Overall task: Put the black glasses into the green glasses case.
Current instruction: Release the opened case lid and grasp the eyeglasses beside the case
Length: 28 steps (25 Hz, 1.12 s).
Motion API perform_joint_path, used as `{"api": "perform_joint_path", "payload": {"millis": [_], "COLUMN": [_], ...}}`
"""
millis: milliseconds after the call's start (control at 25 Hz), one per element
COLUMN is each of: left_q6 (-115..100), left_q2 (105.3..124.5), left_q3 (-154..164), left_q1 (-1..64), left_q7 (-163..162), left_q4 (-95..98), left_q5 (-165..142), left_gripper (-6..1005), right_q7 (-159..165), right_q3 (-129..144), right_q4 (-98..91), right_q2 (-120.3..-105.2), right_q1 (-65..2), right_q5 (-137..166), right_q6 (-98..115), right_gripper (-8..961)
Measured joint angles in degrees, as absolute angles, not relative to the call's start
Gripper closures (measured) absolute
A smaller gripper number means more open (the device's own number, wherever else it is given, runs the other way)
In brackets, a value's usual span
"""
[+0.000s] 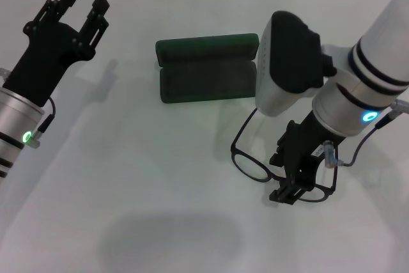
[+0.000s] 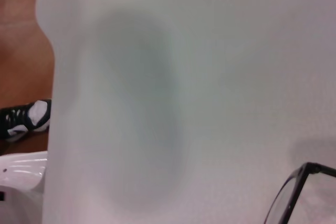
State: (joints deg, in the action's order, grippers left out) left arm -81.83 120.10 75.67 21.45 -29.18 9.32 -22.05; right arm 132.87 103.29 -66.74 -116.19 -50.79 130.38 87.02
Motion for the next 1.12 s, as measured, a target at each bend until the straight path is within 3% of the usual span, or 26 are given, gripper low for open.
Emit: {"api": "perform_joint_path", "payload": {"millis": [280,720,1120], "left_q6": [-81.4,-80.8,-80.8], "left_q2": [120.09,120.08,120.04], "left_q3": [75.9,76.1,76.1], "left_q1": [21.7,21.7,21.7], "left_q7": [-29.2,-29.2,-29.1], "left_q4": [9.3,9.3,9.3], "left_q5": [-22.2,-22.5,-22.7], "left_gripper": [401,400,400], "right_q7": [134.3,136.2,136.6], "right_q3": [107.3,112.1,112.5], "right_q4": [-66.7,-66.8,-66.4], "right_q2": [-116.19,-116.19,-116.19], "right_q1": [-50.4,-50.2,-50.1], "right_q5": [130.6,130.8,131.0], "right_q6": [83.4,79.8,78.8], "right_gripper": [323,478,538]}}
